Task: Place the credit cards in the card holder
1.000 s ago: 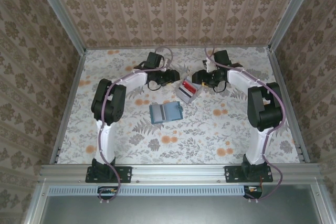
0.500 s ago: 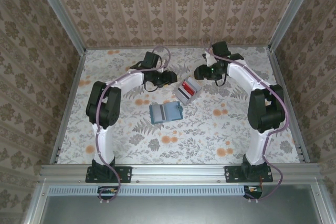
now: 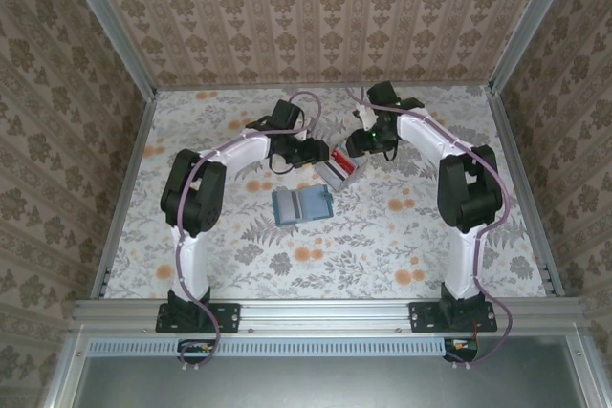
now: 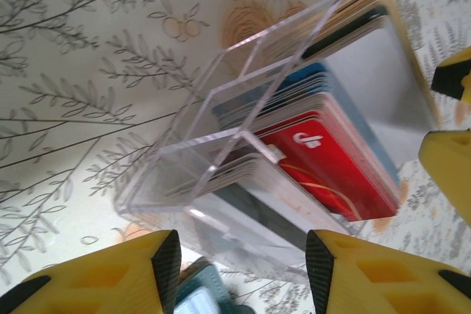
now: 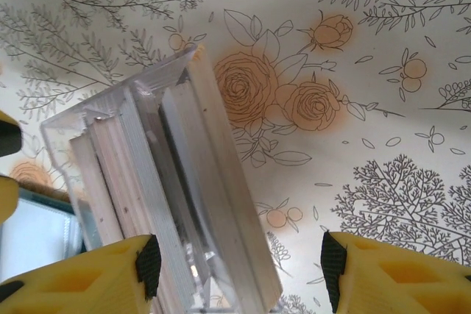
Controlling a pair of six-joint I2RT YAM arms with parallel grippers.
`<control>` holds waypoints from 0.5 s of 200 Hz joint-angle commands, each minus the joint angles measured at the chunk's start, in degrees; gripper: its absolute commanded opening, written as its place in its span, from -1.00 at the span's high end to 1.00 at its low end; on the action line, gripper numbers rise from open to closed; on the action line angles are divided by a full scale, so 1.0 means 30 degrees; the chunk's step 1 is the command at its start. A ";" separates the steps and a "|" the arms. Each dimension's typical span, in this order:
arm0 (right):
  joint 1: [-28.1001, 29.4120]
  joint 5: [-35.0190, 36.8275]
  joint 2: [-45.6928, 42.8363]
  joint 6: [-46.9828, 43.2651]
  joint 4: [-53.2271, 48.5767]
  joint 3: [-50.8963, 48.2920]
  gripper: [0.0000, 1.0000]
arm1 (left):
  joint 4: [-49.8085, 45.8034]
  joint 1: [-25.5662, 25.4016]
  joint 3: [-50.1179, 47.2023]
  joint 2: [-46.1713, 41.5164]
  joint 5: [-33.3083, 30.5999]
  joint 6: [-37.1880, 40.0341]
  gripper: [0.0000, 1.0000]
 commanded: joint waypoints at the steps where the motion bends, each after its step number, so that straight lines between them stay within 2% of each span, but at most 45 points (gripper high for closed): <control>1: 0.0031 0.0462 0.0768 -0.0439 -0.0231 0.0705 -0.25 | -0.1223 0.0343 0.0615 0.0601 -0.0904 0.1091 -0.02; 100: 0.0064 0.1257 0.1595 -0.1004 -0.0381 0.0951 -0.24 | -0.1214 0.0498 0.1794 0.2427 -0.0638 0.1002 -0.03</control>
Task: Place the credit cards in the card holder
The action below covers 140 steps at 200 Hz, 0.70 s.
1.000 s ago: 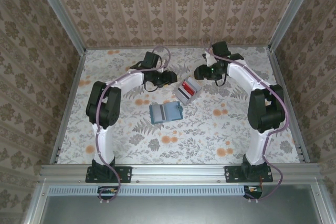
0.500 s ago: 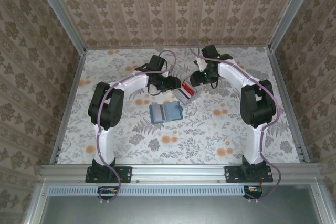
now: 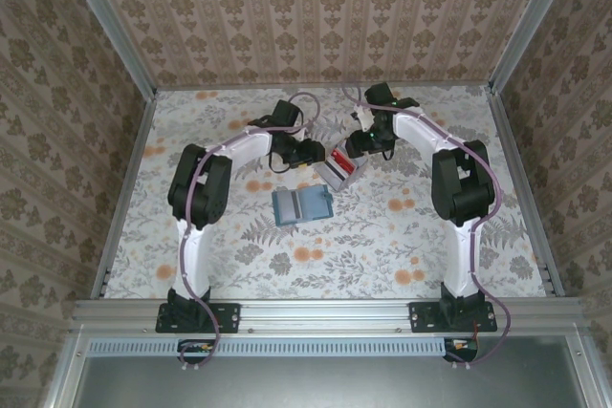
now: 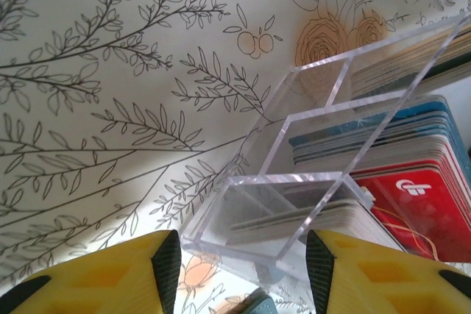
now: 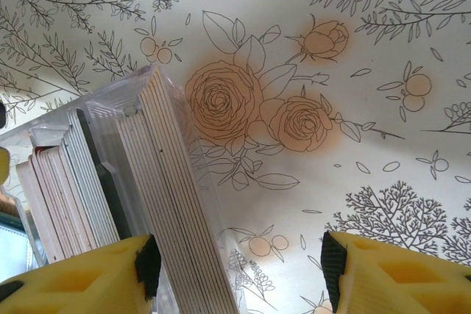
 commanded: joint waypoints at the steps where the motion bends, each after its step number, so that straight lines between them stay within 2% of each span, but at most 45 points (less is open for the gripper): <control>1: 0.0062 0.1046 0.0181 -0.0414 -0.0321 0.0053 -0.24 | -0.0358 0.0047 0.0444 0.0622 -0.0067 0.0412 -0.03; 140: -0.0338 0.1791 -0.0906 0.0003 -0.0403 0.0408 -0.23 | -0.0390 0.0596 0.0200 0.0771 0.0264 0.0733 -0.02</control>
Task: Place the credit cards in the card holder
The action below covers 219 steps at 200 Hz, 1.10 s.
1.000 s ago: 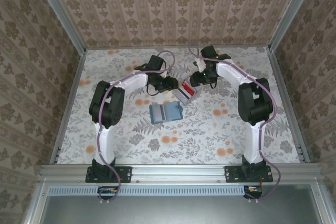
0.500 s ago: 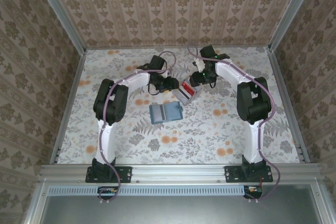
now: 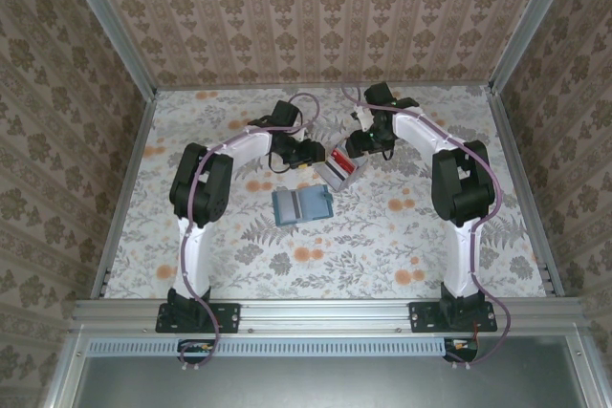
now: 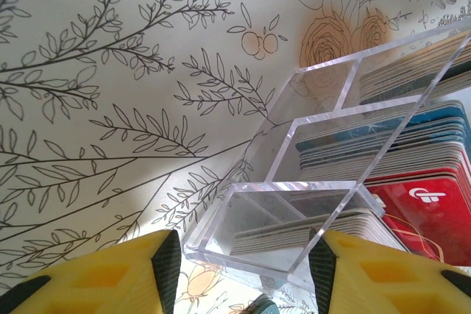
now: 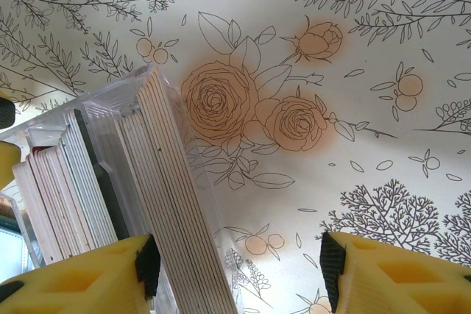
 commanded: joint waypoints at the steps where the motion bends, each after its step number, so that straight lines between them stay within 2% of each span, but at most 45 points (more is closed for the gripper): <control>1: -0.0285 0.1387 -0.0818 -0.0011 -0.0395 0.0409 -0.23 | -0.0470 0.0366 0.0080 0.0450 -0.0283 0.0581 -0.02; 106: -0.0392 0.1634 -0.1199 -0.0099 -0.0636 0.0407 -0.17 | -0.0309 0.0505 0.0015 0.0469 -0.0077 0.0582 -0.02; 134: -0.0383 0.0687 -0.1168 -0.0028 -0.0478 0.0293 -0.05 | -0.0207 0.0489 -0.0039 0.0436 -0.0048 0.0552 -0.02; 199: -0.0407 0.0751 -0.1461 -0.0041 -0.0550 0.0357 0.19 | -0.0214 0.0480 0.0099 0.0436 0.0069 0.0495 -0.02; 219: -0.0389 0.0503 -0.1542 -0.0067 -0.0542 0.0327 0.38 | -0.0120 0.0476 0.0015 0.0352 0.0067 0.0420 -0.02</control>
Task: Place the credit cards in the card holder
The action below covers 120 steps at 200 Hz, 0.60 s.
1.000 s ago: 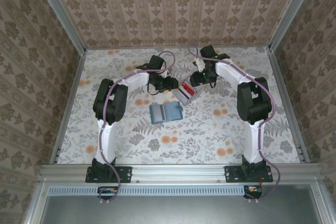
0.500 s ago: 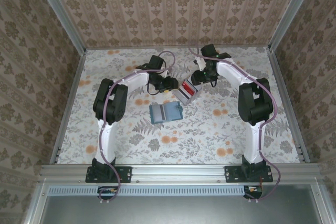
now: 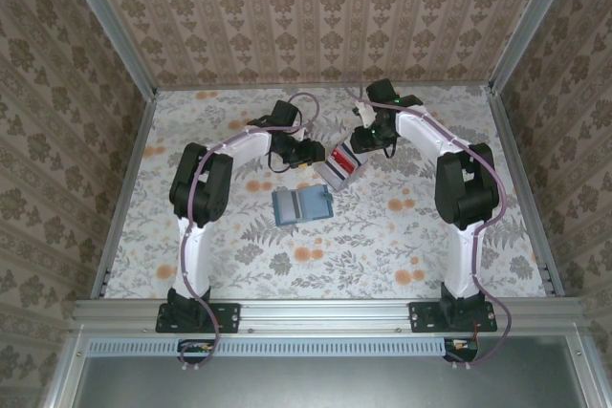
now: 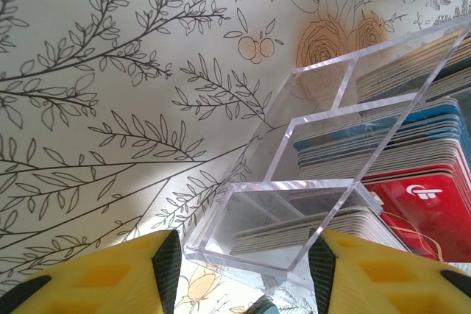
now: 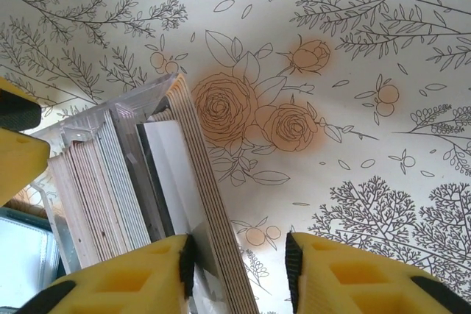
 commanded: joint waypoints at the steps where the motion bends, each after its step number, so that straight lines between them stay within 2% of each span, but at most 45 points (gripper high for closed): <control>1: -0.0362 0.0442 -0.0737 -0.0046 -0.0471 0.0325 0.39 | -0.0294 0.0409 0.0028 0.0313 -0.0201 0.0238 -0.02; 41: -0.0358 -0.0077 -0.1054 -0.0019 -0.0511 0.0338 0.61 | -0.0295 0.0392 -0.0052 0.0216 -0.0206 0.0241 -0.02; 120: -0.0376 -0.1477 -0.2017 0.0039 -0.0944 0.0652 0.76 | -0.0257 0.0353 -0.0355 -0.0269 -0.0160 0.0223 -0.02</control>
